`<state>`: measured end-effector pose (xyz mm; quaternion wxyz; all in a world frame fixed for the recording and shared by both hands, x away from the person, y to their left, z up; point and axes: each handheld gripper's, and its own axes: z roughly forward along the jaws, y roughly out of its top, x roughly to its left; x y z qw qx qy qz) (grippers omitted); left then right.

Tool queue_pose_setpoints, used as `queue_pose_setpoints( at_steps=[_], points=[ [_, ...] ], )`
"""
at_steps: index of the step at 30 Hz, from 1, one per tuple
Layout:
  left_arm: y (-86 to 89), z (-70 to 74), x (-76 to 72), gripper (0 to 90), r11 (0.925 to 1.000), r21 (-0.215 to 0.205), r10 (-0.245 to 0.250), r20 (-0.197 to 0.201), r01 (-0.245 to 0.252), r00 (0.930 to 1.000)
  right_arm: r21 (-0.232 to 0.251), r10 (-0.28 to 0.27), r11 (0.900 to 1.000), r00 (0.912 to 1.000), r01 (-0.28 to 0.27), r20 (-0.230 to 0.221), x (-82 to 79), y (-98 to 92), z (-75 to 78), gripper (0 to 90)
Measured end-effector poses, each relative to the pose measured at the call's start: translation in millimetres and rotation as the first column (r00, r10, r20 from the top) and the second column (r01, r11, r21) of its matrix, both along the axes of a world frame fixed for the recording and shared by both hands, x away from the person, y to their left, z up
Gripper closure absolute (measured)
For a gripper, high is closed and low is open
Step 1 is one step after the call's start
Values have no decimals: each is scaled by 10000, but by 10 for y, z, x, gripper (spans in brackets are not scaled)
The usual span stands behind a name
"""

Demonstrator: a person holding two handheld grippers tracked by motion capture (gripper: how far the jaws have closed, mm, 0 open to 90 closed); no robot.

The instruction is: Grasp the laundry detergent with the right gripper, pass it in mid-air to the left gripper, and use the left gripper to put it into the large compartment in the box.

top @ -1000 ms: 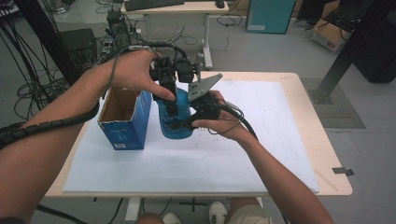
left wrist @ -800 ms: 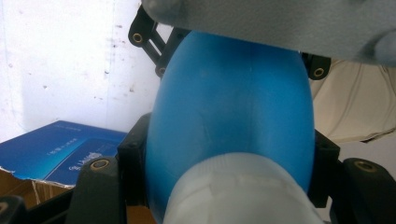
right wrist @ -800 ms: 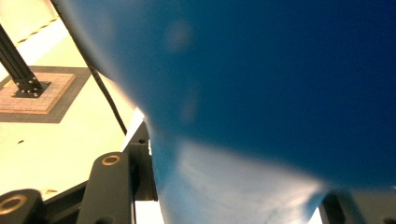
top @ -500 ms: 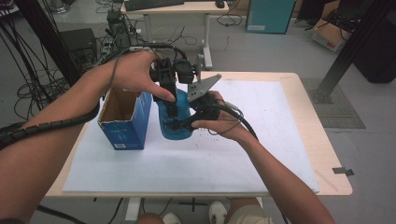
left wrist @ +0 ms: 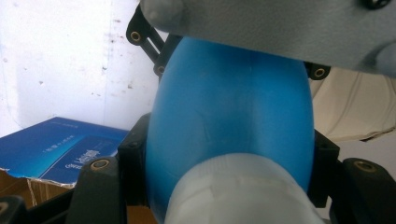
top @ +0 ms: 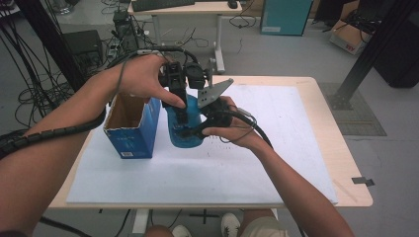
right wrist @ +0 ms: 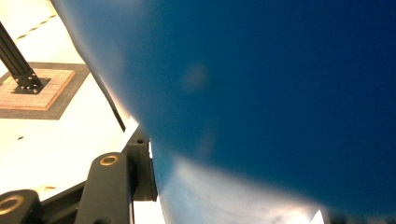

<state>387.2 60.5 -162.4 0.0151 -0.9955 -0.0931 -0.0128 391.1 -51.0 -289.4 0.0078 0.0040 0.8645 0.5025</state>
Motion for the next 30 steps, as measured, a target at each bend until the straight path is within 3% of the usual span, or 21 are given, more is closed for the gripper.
queue_pose_setpoints(
  at_steps=[9,11,12,15,21,30],
  points=[
    [4,15,6,371,10000,-8,-1,-89,1,10000,107,34,9999,9999,-35,103,5,2,6,410],
    [3,6,1,371,10000,-21,-45,118,45,9999,96,-11,10000,9999,9,125,2,1,6,409],
    [-2,16,6,371,10000,23,3,-53,-3,10000,84,-22,10000,9999,21,142,2,-1,8,409],
    [-4,21,7,371,10000,30,-2,-70,3,10000,111,-28,9999,9999,27,148,4,-4,9,408],
    [-7,16,5,372,10000,-5,-30,133,31,9999,199,-11,9998,9997,6,228,14,-6,8,407],
    [-5,14,15,372,10000,24,11,-42,-11,10000,184,-28,9998,10000,28,14,16,-8,4,406]
  ],
)
